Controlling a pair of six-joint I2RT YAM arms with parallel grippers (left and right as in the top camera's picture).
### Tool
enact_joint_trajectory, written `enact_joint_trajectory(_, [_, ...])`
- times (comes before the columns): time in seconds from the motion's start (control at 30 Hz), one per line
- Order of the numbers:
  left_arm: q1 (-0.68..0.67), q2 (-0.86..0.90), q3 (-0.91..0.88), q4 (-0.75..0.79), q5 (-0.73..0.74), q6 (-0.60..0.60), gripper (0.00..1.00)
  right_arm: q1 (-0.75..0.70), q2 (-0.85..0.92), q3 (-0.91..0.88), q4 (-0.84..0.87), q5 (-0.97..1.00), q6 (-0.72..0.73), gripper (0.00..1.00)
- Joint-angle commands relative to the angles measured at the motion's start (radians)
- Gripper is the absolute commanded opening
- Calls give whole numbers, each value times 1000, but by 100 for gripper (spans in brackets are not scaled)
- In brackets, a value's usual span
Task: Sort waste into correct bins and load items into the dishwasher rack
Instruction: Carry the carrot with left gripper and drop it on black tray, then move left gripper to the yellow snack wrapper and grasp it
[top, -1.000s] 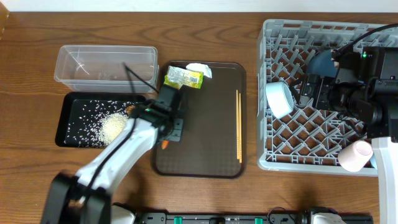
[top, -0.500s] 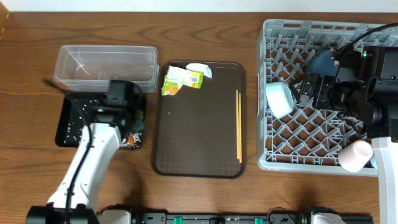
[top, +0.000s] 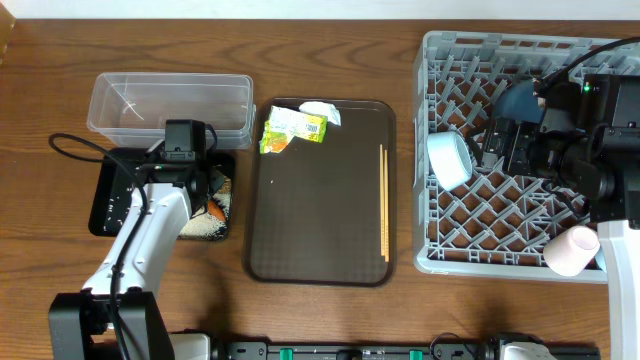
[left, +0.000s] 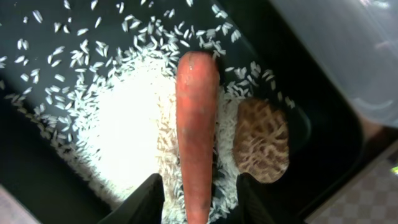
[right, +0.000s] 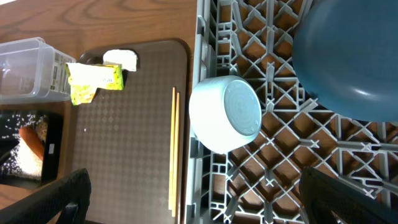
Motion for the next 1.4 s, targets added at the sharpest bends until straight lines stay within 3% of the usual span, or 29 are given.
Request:
enact_joint_trajectory(0.0, [5,4,-10,5,-14,-20,40,9,2,2,-1,6,10,99])
enact_joint_trajectory(0.23, [3,-68,70,-55,135,143,41,9,2,2,-8,6,10,99])
enact_joint_trajectory(0.37, [-23,-129,150,-31,307,370,41,9,2,2,-5,6,11,99])
enact_joint_trajectory(0.47, [-88,-140,189,10,349,529,41,9,2,2,-3,6,10,99])
enact_joint_trajectory(0.6, [-192,-111,190,139,348,742,65,9,2,2,-1,6,10,99])
enact_joint_trajectory(0.67, [-235,-72,190,212,348,800,69,9,2,2,-5,6,10,99])
enact_joint_trajectory(0.8, [-290,34,190,332,320,842,72,9,2,2,-8,6,11,99])
enact_joint_trajectory(1.0, [-304,245,190,522,275,842,92,9,2,2,-20,6,26,99])
enact_joint_trajectory(1.17, [-304,392,190,635,242,842,92,9,2,2,-33,6,26,99])
enact_joint_trajectory(1.37, [-304,473,190,639,198,845,91,9,3,2,-41,6,26,98])
